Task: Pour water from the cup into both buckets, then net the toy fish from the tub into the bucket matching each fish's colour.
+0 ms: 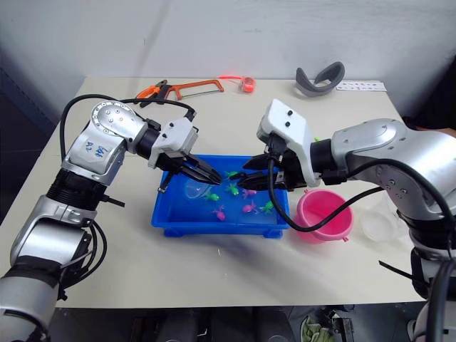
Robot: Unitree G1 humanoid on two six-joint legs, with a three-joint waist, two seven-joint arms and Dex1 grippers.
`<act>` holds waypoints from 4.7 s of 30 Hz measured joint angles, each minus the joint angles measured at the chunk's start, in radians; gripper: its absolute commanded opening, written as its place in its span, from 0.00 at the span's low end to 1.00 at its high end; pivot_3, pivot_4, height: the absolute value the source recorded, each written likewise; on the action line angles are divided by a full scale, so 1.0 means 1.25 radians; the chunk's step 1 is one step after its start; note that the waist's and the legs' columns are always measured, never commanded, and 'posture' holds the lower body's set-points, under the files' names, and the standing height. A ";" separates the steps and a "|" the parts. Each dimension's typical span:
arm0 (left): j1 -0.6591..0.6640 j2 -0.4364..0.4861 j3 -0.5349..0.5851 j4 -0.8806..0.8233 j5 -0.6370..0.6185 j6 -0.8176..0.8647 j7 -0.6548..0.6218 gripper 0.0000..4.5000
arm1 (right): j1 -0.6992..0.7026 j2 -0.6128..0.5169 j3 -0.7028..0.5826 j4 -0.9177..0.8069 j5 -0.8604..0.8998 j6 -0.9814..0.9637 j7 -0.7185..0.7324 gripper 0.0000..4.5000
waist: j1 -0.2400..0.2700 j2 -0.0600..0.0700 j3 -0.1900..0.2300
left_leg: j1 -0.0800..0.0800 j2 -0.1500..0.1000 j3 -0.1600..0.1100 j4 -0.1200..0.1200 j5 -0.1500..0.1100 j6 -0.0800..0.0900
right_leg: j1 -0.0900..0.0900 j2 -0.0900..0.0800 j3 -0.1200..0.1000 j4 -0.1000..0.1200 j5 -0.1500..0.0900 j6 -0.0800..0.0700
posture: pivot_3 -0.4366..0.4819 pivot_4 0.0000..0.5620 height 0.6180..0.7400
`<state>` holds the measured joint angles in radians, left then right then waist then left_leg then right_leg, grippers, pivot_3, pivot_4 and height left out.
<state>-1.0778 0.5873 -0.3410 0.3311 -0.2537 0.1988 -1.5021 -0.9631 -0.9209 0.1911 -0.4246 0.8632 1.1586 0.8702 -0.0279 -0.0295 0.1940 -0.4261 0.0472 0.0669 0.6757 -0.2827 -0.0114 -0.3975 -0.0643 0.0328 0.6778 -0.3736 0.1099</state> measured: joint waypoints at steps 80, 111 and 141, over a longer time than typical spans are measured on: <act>0.236 0.012 0.170 -0.176 -0.121 0.225 0.112 0.99 | 0.357 -0.209 -0.221 -0.137 -0.207 -0.162 0.094 0.00 | 0.000 0.000 0.000 | 0.002 0.001 -0.001 0.003 0.000 0.001 | 0.002 -0.002 0.001 0.000 0.000 0.000 | 0.48 0.27 1.00; 0.386 0.025 0.185 -0.322 -0.124 0.260 0.286 0.99 | 0.498 -0.235 -0.203 -0.066 -0.527 -0.648 0.147 0.00 | 0.001 0.000 0.000 | 0.004 0.000 -0.001 0.003 0.000 0.000 | 0.004 0.002 0.001 -0.001 0.000 0.000 | 0.48 0.27 1.00; 0.385 0.047 0.195 -0.322 -0.125 0.261 0.284 0.99 | 0.468 -0.198 -0.093 0.068 -0.740 -0.946 0.169 0.00 | 0.001 0.000 0.000 | 0.004 -0.001 0.000 0.004 0.000 0.000 | 0.004 0.002 0.001 0.000 0.000 0.000 | 0.48 0.27 1.00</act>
<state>-0.5967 0.6465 -0.0973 -0.0718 -0.4095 0.5251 -1.1467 -0.3775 -1.1679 0.0743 -0.3401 -0.0617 -0.0243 1.0812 -0.0267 -0.0289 0.1937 -0.4212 0.0464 0.0666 0.6807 -0.2826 -0.0118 -0.3922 -0.0622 0.0335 0.6780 -0.3737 0.1099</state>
